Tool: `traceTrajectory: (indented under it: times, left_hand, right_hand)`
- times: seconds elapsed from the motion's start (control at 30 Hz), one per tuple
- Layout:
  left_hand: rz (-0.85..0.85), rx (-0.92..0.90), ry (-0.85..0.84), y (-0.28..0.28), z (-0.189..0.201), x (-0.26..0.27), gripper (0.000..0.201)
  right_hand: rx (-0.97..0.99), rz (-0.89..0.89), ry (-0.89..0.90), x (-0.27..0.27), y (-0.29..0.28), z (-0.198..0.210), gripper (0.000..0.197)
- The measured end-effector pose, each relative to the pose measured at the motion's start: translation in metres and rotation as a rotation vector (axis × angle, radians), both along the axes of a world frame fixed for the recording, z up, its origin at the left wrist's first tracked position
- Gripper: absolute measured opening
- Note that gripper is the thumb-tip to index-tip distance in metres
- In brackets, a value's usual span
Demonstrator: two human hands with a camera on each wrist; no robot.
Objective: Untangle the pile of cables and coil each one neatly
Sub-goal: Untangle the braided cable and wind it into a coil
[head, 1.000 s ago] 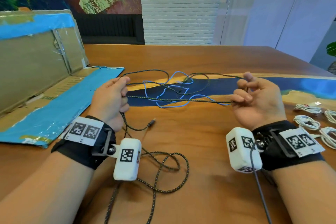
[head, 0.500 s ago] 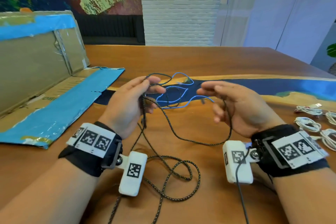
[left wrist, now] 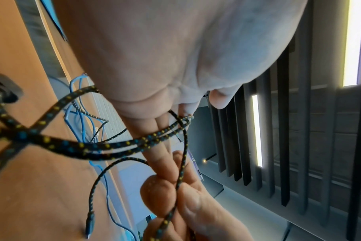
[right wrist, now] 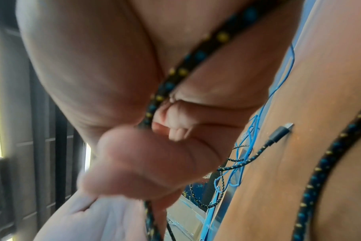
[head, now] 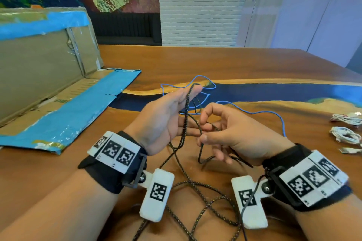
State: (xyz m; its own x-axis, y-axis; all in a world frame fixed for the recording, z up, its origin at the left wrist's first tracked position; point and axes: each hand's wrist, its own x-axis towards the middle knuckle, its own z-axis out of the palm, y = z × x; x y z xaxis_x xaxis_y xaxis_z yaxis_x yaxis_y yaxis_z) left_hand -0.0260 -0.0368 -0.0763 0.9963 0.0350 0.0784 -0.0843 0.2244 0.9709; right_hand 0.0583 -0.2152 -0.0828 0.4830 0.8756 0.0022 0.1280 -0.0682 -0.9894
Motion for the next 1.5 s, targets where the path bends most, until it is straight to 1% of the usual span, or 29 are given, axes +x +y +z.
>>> traceTrajectory:
  times: [0.07, 0.1, 0.17, 0.23, 0.3, 0.4, 0.47, 0.53, 0.6, 0.67, 0.77, 0.87, 0.93, 0.97, 1.0, 1.07, 1.1, 1.13, 1.17, 1.23, 1.3, 1.33, 1.4, 1.43, 1.5]
  left_hand:
    - [0.051, 0.051, 0.025, 0.001, 0.004, -0.001, 0.044]
    - [0.097, 0.118, 0.035, 0.003, 0.005, -0.001, 0.038]
    - [0.189, 0.290, 0.051, 0.010, 0.006, -0.001, 0.031]
    - [0.249, 0.385, 0.064, 0.020, 0.005, 0.000, 0.030]
    - [0.357, 0.377, 0.050, 0.031, 0.005, 0.003, 0.026]
    - [0.576, 0.343, 0.009, 0.054, 0.006, 0.008, 0.023]
    - [0.686, 0.293, 0.002, 0.069, 0.006, 0.011, 0.024]
    - [0.719, 0.212, 0.016, 0.075, 0.010, 0.015, 0.024]
    - [0.682, 0.182, 0.007, 0.070, 0.022, 0.021, 0.022]
    - [0.673, 0.224, -0.039, 0.061, 0.046, 0.031, 0.023]
    - [0.764, 0.296, -0.171, 0.052, 0.099, 0.051, 0.032]
    - [0.893, 0.492, -0.358, 0.048, 0.156, 0.073, 0.028]
    - [0.937, 0.582, -0.439, 0.040, 0.181, 0.082, 0.035]
    - [0.932, 0.536, -0.487, 0.036, 0.186, 0.086, 0.036]
    - [0.887, 0.426, -0.539, 0.031, 0.187, 0.089, 0.038]
    - [0.755, 0.305, -0.598, 0.021, 0.171, 0.094, 0.037]
    - [0.697, 0.298, -0.560, 0.018, 0.159, 0.097, 0.036]
    - [0.659, 0.339, -0.495, 0.019, 0.144, 0.101, 0.034]
    - [0.648, 0.431, -0.419, 0.022, 0.129, 0.103, 0.033]
    - [0.652, 0.639, -0.261, 0.035, 0.101, 0.104, 0.033]
    - [0.725, 0.763, -0.101, 0.059, 0.080, 0.100, 0.032]
    - [0.790, 0.750, -0.049, 0.074, 0.072, 0.096, 0.031]
    - [0.908, 0.645, -0.018, 0.098, 0.061, 0.087, 0.030]
    - [0.917, 0.618, -0.003, 0.105, 0.058, 0.084, 0.030]
    - [0.839, 0.617, 0.067, 0.111, 0.051, 0.080, 0.028]
  right_hand:
    - [0.011, -0.035, 0.009, 0.002, 0.000, -0.001, 0.023]
    - [0.021, -0.075, 0.051, 0.005, 0.000, 0.000, 0.023]
    - [0.063, -0.201, 0.140, 0.014, -0.002, 0.004, 0.028]
    - [0.174, -0.355, 0.204, 0.026, -0.008, 0.010, 0.031]
    - [0.320, -0.554, 0.273, 0.041, -0.018, 0.015, 0.032]
    - [0.512, -0.858, 0.370, 0.063, -0.035, 0.014, 0.034]
    - [0.617, -1.000, 0.418, 0.075, -0.045, 0.012, 0.037]
    - [0.654, -1.076, 0.436, 0.082, -0.051, 0.010, 0.038]
    - [0.630, -1.068, 0.438, 0.083, -0.052, 0.009, 0.038]
    - [0.582, -1.032, 0.416, 0.082, -0.050, 0.008, 0.037]
    - [0.464, -0.938, 0.327, 0.076, -0.042, 0.006, 0.035]
    - [0.337, -0.829, 0.222, 0.069, -0.032, 0.003, 0.030]
    - [0.300, -0.776, 0.187, 0.065, -0.028, 0.002, 0.027]
    - [0.296, -0.760, 0.184, 0.063, -0.027, 0.002, 0.027]
    - [0.297, -0.755, 0.183, 0.062, -0.027, 0.001, 0.028]
    - [0.319, -0.778, 0.190, 0.062, -0.027, 0.000, 0.031]
    - [0.345, -0.808, 0.196, 0.063, -0.027, 0.000, 0.034]
    - [0.379, -0.845, 0.201, 0.064, -0.027, 0.000, 0.038]
    - [0.414, -0.889, 0.207, 0.066, -0.029, 0.000, 0.041]
    - [0.481, -0.978, 0.250, 0.069, -0.034, 0.003, 0.045]
    - [0.526, -1.023, 0.336, 0.073, -0.041, 0.006, 0.044]
    - [0.529, -1.030, 0.374, 0.076, -0.045, 0.006, 0.043]
    - [0.512, -1.010, 0.417, 0.079, -0.049, 0.005, 0.041]
    - [0.502, -0.992, 0.418, 0.080, -0.048, 0.004, 0.040]
    - [0.475, -0.955, 0.389, 0.078, -0.045, 0.003, 0.038]
